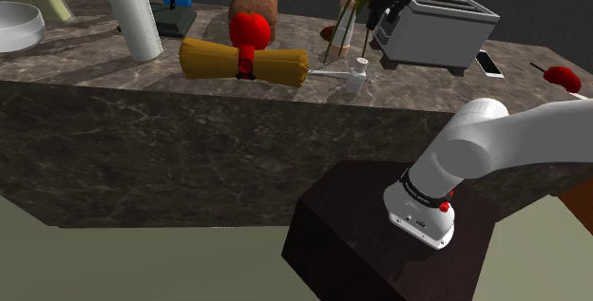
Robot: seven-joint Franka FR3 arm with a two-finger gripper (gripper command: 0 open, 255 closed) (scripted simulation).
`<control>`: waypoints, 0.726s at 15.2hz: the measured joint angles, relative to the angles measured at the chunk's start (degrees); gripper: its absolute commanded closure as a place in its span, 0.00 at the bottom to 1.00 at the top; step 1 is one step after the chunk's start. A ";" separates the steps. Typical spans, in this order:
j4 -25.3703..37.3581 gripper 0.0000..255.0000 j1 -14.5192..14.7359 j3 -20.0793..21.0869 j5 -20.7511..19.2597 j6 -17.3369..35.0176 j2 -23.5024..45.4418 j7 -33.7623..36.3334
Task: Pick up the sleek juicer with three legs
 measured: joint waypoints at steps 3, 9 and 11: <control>1.43 0.00 0.18 -0.96 -0.82 1.25 1.18 -1.90; 9.47 0.00 1.63 -5.03 -3.38 5.76 6.37 -10.65; 9.15 0.00 1.81 -5.56 -3.68 7.23 6.52 -11.76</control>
